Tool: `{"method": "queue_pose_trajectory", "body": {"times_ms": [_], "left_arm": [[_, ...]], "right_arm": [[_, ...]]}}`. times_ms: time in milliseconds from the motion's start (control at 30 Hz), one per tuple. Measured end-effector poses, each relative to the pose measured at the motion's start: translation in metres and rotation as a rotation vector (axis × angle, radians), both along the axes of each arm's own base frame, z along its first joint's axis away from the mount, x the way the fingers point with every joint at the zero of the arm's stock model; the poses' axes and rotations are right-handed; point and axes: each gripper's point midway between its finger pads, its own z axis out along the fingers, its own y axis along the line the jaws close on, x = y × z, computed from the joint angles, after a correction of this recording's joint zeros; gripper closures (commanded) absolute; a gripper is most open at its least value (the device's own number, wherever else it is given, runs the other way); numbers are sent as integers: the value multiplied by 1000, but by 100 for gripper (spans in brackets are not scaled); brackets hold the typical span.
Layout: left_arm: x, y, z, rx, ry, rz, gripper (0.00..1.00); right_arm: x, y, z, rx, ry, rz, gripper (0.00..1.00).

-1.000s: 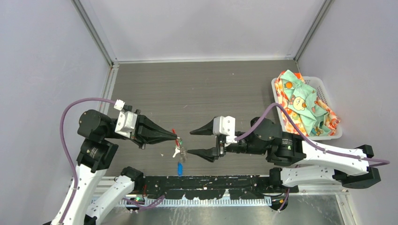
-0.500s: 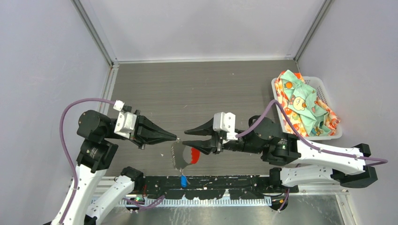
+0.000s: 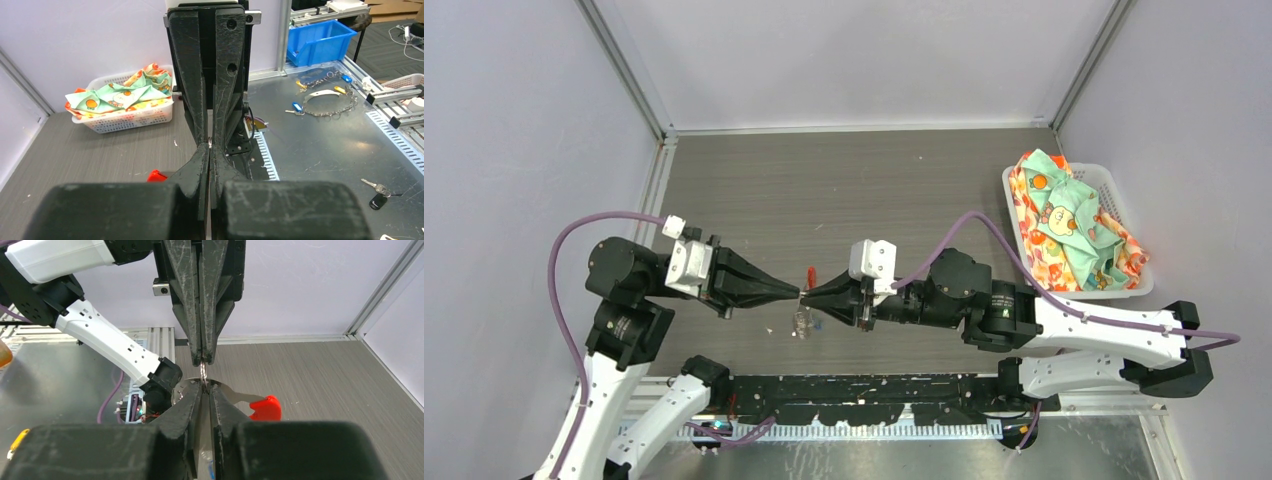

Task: Put the keys on the keyring

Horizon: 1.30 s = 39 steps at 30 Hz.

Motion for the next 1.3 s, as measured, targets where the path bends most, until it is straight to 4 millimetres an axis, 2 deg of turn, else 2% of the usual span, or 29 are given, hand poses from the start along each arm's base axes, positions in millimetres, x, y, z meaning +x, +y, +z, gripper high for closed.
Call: {"method": "queue_pose_trajectory", "body": {"times_ms": [133, 233, 367, 467, 667, 767, 833, 1100, 1300], "left_arm": [[-1, 1, 0, -3, -8, 3, 100], [-1, 1, 0, -3, -6, 4, 100], [-1, 1, 0, -3, -6, 4, 100], [0, 0, 0, -3, -7, 5, 100], [2, 1, -3, -3, -17, 18, 98], [3, 0, -9, 9, -2, 20, 70], [4, 0, -15, 21, 7, 21, 65], [11, 0, -39, 97, 42, 28, 65], [14, -1, -46, 122, 56, 31, 77]], "right_arm": [[3, 0, 2, 11, 10, -15, 75], [5, -1, 3, 15, 19, -29, 75], [6, -2, 4, 20, 23, -37, 85], [6, -2, 5, 22, 25, -38, 98], [5, -2, 1, 7, 21, -34, 99], [4, -2, -5, -17, 19, -25, 99], [3, -3, -10, -41, 19, -20, 99], [0, -7, -15, -93, 25, -6, 99], [-3, -4, -11, -116, 26, 16, 99]]}}
